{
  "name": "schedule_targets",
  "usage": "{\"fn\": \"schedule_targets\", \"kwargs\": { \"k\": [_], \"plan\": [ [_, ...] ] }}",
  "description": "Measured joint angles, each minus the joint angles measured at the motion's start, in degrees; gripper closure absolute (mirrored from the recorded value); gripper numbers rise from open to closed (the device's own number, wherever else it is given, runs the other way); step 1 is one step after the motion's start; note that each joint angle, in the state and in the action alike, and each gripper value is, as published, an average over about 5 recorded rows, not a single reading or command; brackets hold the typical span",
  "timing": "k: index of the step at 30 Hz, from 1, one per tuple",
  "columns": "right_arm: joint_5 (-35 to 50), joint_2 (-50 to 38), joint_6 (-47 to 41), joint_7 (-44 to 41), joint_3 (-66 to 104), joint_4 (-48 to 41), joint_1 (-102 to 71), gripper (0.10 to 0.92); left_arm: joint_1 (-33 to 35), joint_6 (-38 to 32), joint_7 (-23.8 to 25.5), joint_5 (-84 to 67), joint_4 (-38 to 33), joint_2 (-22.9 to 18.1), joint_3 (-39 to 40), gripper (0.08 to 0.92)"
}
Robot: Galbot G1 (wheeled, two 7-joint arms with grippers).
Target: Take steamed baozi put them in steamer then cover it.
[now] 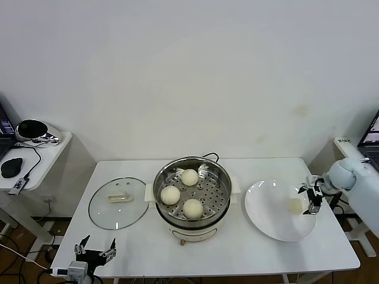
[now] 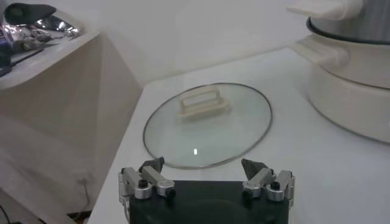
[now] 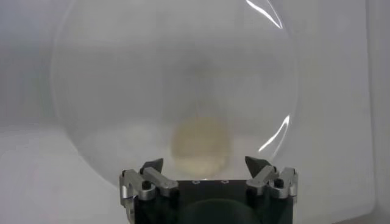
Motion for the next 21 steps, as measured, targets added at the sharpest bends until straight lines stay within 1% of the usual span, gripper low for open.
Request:
{"fn": "schedule_targets", "kwargs": {
  "k": [18, 21],
  "plan": [
    [-1.7, 2.5, 1.2, 0.4, -0.2, -2.7, -0.3, 0.203, -0.1, -0.1, -0.1, 0.0, 0.3, 0.0, -0.1, 0.177],
    [-1.8, 2.6, 1.3, 0.5, -0.2, -3.0, -0.2, 0.231, -0.1, -0.1, -0.1, 0.0, 0.4, -0.1, -0.1, 0.177]
  ]
}}
